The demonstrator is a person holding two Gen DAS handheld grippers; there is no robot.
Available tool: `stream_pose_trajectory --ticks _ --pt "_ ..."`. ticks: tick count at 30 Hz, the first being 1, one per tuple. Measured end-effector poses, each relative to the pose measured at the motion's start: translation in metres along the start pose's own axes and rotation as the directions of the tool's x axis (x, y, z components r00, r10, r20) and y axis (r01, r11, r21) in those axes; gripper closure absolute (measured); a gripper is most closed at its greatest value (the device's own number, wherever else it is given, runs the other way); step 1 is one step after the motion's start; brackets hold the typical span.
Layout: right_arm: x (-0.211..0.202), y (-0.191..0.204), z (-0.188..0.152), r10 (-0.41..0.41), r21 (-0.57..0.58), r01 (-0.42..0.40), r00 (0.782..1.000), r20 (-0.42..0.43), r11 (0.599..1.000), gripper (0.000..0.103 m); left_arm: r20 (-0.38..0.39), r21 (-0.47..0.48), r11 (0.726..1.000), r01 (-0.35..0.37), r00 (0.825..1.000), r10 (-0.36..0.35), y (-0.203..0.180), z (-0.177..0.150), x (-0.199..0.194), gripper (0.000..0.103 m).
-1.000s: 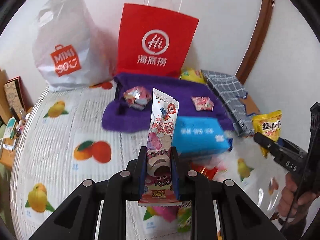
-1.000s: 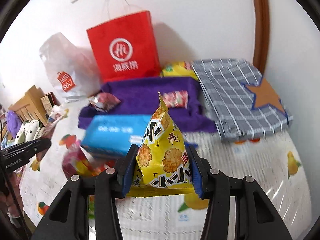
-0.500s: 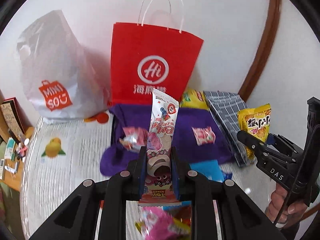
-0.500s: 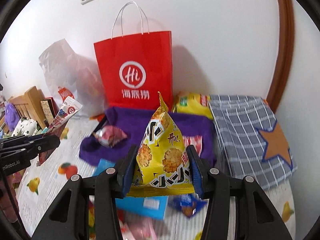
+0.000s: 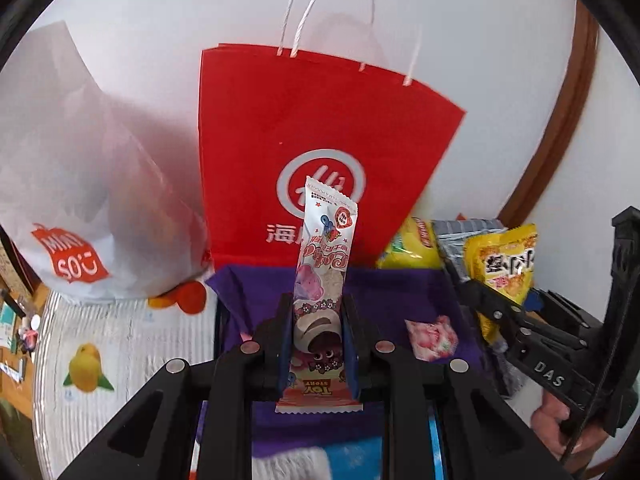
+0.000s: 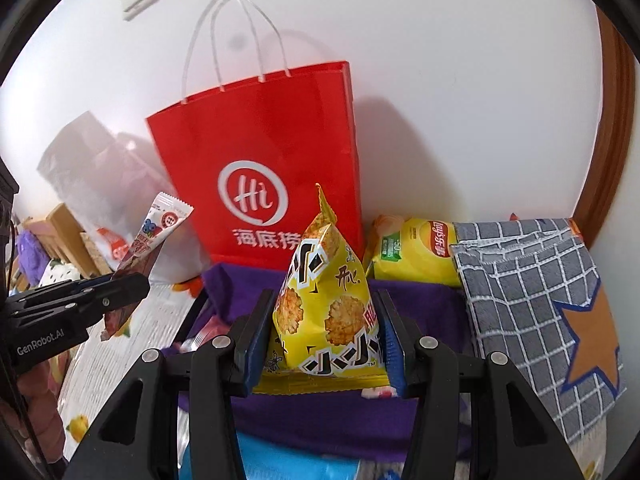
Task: Organize snacks
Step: 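Carry the candy stick and yellow chip bag over the purple towel with both tools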
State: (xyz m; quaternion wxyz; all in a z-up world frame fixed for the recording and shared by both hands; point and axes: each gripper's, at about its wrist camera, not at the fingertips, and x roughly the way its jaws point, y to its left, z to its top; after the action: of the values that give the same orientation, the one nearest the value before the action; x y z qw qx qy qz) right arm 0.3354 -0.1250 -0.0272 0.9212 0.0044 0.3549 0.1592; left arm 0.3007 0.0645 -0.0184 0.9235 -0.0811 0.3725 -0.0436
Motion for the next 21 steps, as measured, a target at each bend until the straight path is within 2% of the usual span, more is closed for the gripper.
stream_pose_trajectory --ticks 2,4,6,10,13,21 --pt "0.014 -0.006 -0.004 0.001 0.007 -0.001 1.0 -0.013 1.0 0.055 -0.012 0.012 1.0 -0.016 1.0 0.016 0.002 -0.005 0.012 0.082" --pt "0.027 -0.012 -0.01 0.016 0.018 -0.015 0.999 -0.035 1.0 0.055 -0.059 0.017 0.999 -0.039 0.997 0.04 0.007 -0.007 0.026 0.082" --pt "0.046 -0.018 -0.011 0.004 0.011 -0.003 0.994 -0.106 1.0 0.055 -0.062 -0.013 0.999 -0.035 0.997 0.034 0.013 -0.009 0.031 0.082" --pt "0.057 -0.034 -0.015 -0.014 0.046 0.02 0.991 -0.131 0.999 0.055 -0.076 0.005 0.997 -0.08 0.994 0.08 0.018 -0.01 0.037 0.082" --pt "0.056 -0.043 -0.015 -0.039 0.048 0.046 0.992 -0.119 0.998 0.055 -0.082 -0.013 0.998 -0.065 0.995 0.064 0.023 -0.009 0.038 0.082" --pt "0.054 -0.046 -0.015 -0.039 0.039 0.044 0.992 -0.123 0.998 0.055 -0.104 -0.034 0.998 -0.055 0.993 0.051 0.027 -0.009 0.044 0.082"
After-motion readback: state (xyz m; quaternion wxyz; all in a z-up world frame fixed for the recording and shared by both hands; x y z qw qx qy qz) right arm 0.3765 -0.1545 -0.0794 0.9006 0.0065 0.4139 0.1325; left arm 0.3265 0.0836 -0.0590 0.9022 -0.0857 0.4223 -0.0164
